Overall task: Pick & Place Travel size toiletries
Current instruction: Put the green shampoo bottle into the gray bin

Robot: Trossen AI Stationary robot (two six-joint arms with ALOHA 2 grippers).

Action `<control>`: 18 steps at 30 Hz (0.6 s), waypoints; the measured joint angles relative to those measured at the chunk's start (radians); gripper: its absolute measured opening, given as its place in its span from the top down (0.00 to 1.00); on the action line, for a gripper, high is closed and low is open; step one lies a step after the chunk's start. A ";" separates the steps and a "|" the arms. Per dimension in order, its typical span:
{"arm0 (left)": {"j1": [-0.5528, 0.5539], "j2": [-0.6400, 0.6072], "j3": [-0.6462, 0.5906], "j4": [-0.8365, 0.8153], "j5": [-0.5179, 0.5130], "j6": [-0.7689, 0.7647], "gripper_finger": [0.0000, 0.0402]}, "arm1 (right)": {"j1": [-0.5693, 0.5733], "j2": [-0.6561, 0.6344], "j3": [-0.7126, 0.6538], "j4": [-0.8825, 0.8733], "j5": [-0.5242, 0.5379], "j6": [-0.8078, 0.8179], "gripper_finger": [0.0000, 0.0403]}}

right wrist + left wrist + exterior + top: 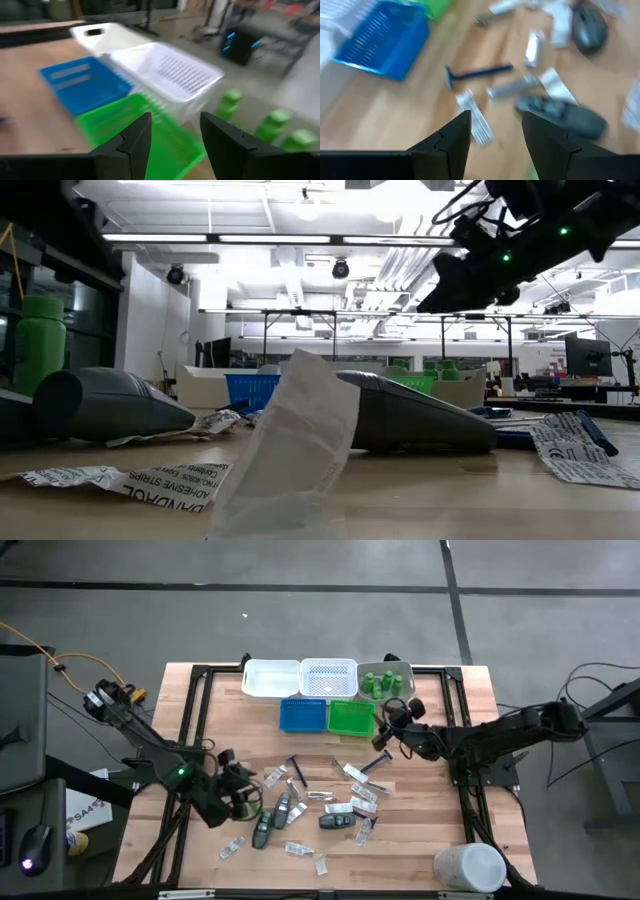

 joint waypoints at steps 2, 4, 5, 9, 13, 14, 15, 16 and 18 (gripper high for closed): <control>-0.032 0.000 0.000 -0.013 0.032 -0.007 0.56 | 0.017 0.000 0.000 -0.026 -0.061 0.054 0.60; -0.065 0.000 0.000 -0.056 0.042 -0.018 0.56 | 0.037 0.000 0.000 -0.054 -0.118 0.083 0.60; -0.085 0.000 0.000 -0.076 0.055 -0.019 0.56 | 0.049 0.000 0.000 -0.070 -0.143 0.089 0.60; -0.136 0.000 0.000 -0.127 0.157 -0.003 0.56 | 0.108 0.000 0.000 -0.117 -0.202 0.096 0.60; -0.154 0.000 0.000 -0.156 0.222 0.144 0.56 | 0.169 0.000 0.000 -0.123 -0.211 0.119 0.60; -0.154 0.000 0.000 -0.157 0.228 0.165 0.56 | 0.184 0.000 0.000 -0.123 -0.211 0.121 0.60; -0.154 0.004 0.000 -0.156 0.231 0.180 0.56 | 0.199 0.000 0.000 -0.123 -0.210 0.122 0.60; -0.153 0.010 0.000 -0.156 0.233 0.197 0.56 | 0.213 0.000 0.000 -0.123 -0.210 0.121 0.60; -0.153 0.022 0.000 -0.156 0.233 0.233 0.56 | 0.241 0.000 0.000 -0.123 -0.206 0.119 0.60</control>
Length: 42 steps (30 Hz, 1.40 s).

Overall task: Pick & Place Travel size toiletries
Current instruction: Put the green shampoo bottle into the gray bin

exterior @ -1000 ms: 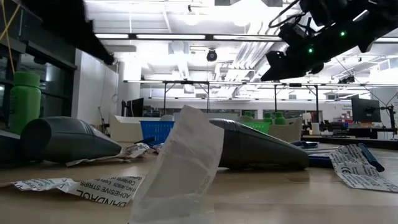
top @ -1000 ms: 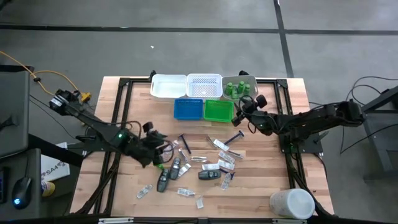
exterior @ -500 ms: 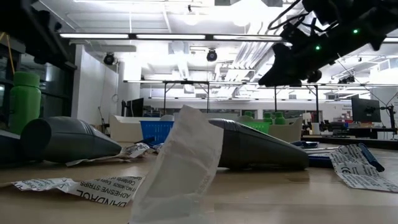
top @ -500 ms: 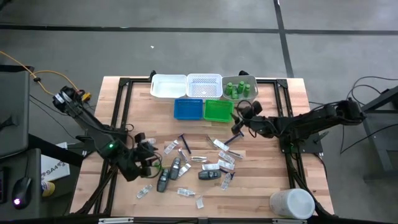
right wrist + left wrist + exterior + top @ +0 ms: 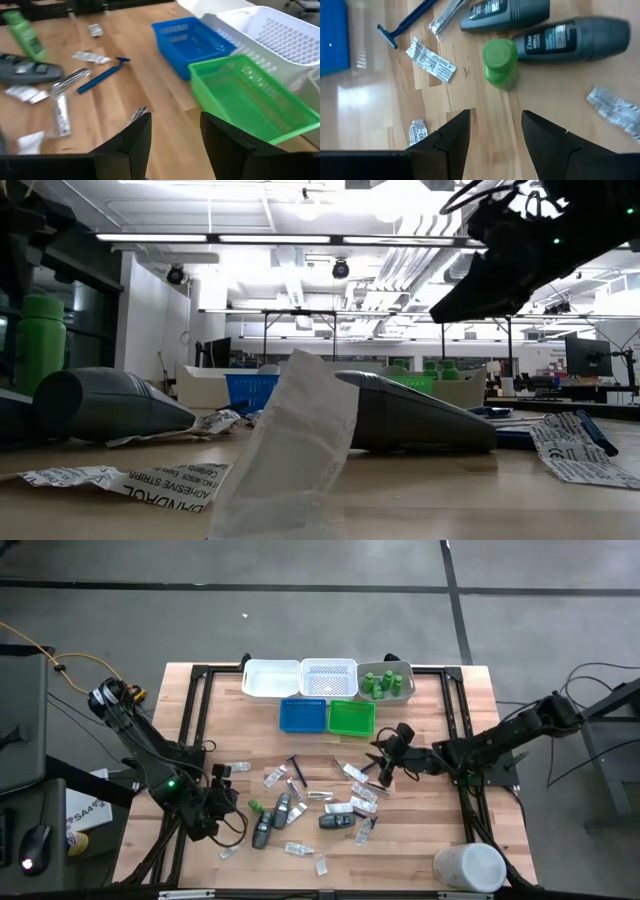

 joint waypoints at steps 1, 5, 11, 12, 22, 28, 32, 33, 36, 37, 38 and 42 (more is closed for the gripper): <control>0.000 0.007 0.000 0.004 -0.001 0.017 0.56 | 0.012 0.000 0.000 -0.001 0.001 -0.003 0.60; 0.000 0.048 0.000 0.013 0.001 -0.010 0.56 | 0.056 0.000 0.000 0.000 0.001 -0.001 0.60; 0.000 0.090 -0.061 0.094 0.006 -0.015 0.56 | 0.124 0.000 0.000 0.000 0.001 -0.004 0.60; 0.000 0.090 -0.079 0.116 0.003 -0.016 0.56 | 0.132 0.000 0.000 0.000 0.001 -0.004 0.60; 0.000 0.059 -0.292 0.387 -0.057 -0.064 0.37 | 0.205 0.000 0.000 0.001 0.004 -0.001 0.60; 0.000 0.059 -0.418 0.642 -0.064 -0.033 0.35 | 0.227 0.000 0.000 0.001 0.004 0.007 0.60; 0.000 0.058 -0.475 0.760 -0.082 0.010 0.36 | 0.226 0.000 0.000 0.001 0.003 0.027 0.60; 0.000 0.058 -0.491 0.788 -0.087 0.011 0.36 | 0.226 0.000 0.000 0.001 0.003 0.028 0.60; -0.001 0.056 -0.540 0.880 -0.104 0.013 0.36 | 0.226 0.000 0.000 0.001 0.003 0.029 0.60; -0.001 0.056 -0.558 0.918 -0.114 0.016 0.36 | 0.226 0.000 0.000 0.001 0.003 0.029 0.60; -0.001 0.056 -0.576 0.959 -0.125 0.029 0.36 | 0.226 0.000 0.000 0.001 0.003 0.029 0.60; 0.000 0.058 -0.645 1.143 -0.151 0.117 0.36 | 0.226 0.000 0.000 0.001 0.001 0.029 0.60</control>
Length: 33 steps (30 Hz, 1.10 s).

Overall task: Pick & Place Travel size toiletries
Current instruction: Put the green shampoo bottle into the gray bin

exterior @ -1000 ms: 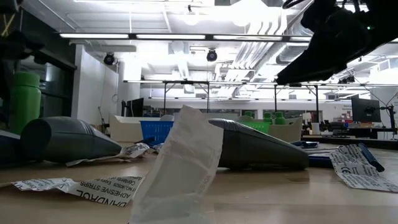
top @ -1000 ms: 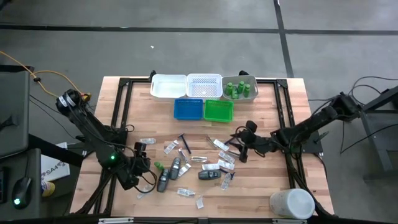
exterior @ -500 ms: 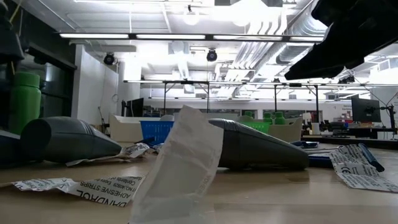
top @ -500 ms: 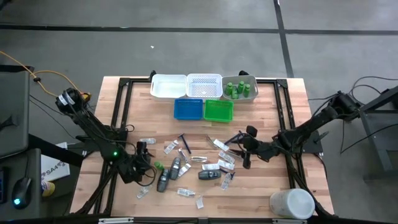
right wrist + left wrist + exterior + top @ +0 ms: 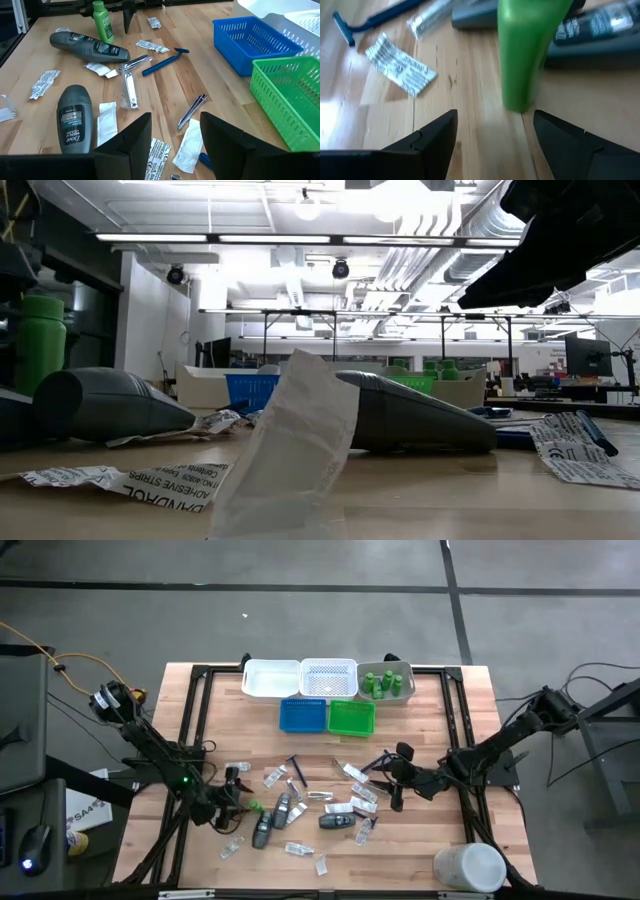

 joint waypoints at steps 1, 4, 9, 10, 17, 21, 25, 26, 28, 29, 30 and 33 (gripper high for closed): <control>0.000 0.000 -0.014 0.048 0.000 0.013 0.36 | 0.000 0.000 0.000 0.000 0.000 0.000 0.60; 0.000 0.000 -0.051 0.124 0.000 0.027 0.36 | 0.000 0.000 0.000 0.000 -0.001 0.000 0.60; 0.000 0.000 -0.086 0.235 0.020 0.043 0.36 | 0.000 0.000 0.000 0.000 -0.002 0.000 0.60; 0.000 0.000 -0.088 0.257 0.030 0.055 0.36 | 0.000 0.000 0.000 0.000 -0.002 0.001 0.60; 0.000 0.000 -0.088 0.310 0.032 0.124 0.36 | 0.000 0.000 0.000 0.000 -0.002 0.023 0.60; 0.001 0.000 -0.088 0.310 0.024 0.128 0.36 | 0.000 0.000 0.000 0.001 -0.002 0.025 0.60; 0.041 0.000 -0.088 0.323 0.043 0.129 0.36 | 0.000 0.000 0.000 0.002 -0.002 0.034 0.60; 0.053 0.000 -0.088 0.335 0.054 0.133 0.36 | 0.000 0.000 0.000 0.003 -0.002 0.034 0.60; 0.080 0.000 -0.087 0.349 0.080 0.149 0.36 | 0.000 0.000 0.000 0.011 -0.002 0.034 0.60; 0.091 0.000 -0.087 0.349 0.089 0.156 0.36 | 0.000 0.000 0.000 0.014 -0.002 0.034 0.60; 0.101 0.000 -0.087 0.347 0.098 0.157 0.36 | 0.000 0.000 0.000 0.015 -0.002 0.032 0.60; 0.114 0.000 -0.087 0.347 0.135 0.157 0.36 | 0.000 0.000 0.000 0.016 -0.002 0.026 0.60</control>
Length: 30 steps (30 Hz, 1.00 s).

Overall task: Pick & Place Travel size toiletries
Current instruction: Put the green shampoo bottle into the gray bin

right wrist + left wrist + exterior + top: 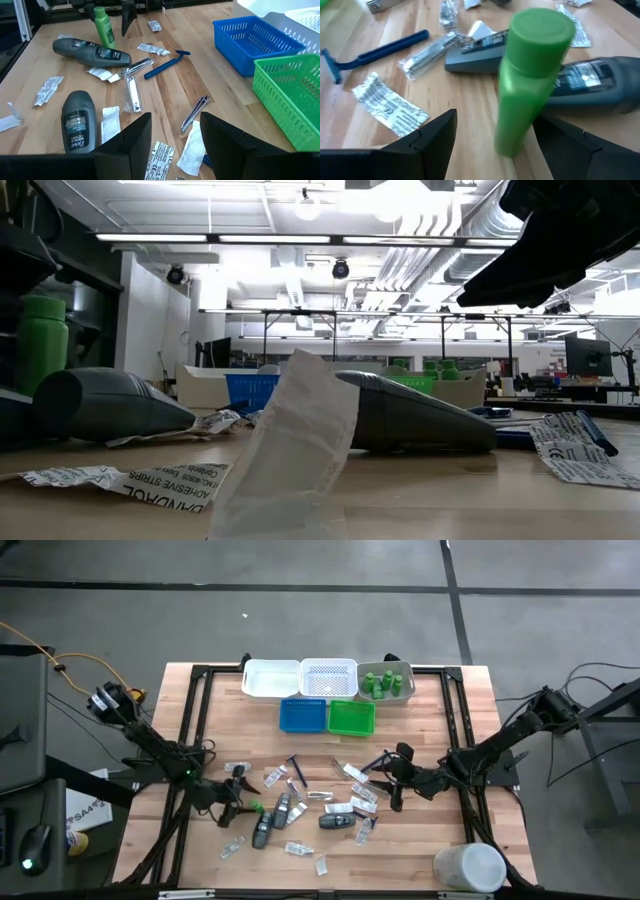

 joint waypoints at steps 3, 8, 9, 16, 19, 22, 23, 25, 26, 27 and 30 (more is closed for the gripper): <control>0.004 0.000 0.000 0.011 0.034 -0.003 0.36 | 0.000 0.000 0.000 0.000 0.000 0.000 0.60; 0.004 0.000 0.006 0.053 0.055 0.016 0.42 | 0.000 0.000 0.000 0.000 0.000 0.000 0.60; 0.004 0.000 0.009 0.050 0.055 0.026 0.44 | 0.000 0.000 0.000 0.000 0.000 0.000 0.60; 0.004 0.001 0.010 0.037 0.055 0.026 0.59 | 0.000 0.000 0.000 0.000 -0.001 0.000 0.60; 0.004 0.001 0.010 0.037 0.055 0.026 0.65 | 0.000 0.000 0.000 0.007 -0.001 0.000 0.60; 0.004 0.001 0.010 0.041 0.054 0.026 0.73 | 0.000 0.000 0.000 0.022 -0.006 -0.001 0.60; 0.004 0.001 0.010 0.042 0.054 0.026 0.77 | 0.000 0.000 0.000 0.028 -0.013 -0.002 0.60; 0.004 0.001 0.010 0.043 0.054 0.027 0.85 | 0.000 0.000 0.000 0.040 -0.026 -0.003 0.60; 0.004 0.001 0.010 0.043 0.053 0.030 0.87 | 0.000 0.000 0.000 0.042 -0.030 -0.003 0.60; 0.004 0.001 0.010 0.044 0.053 0.035 0.87 | 0.000 0.000 0.000 0.044 -0.039 -0.004 0.60; 0.004 0.001 0.011 0.076 0.031 0.064 0.87 | 0.000 0.000 0.000 0.056 -0.054 -0.010 0.60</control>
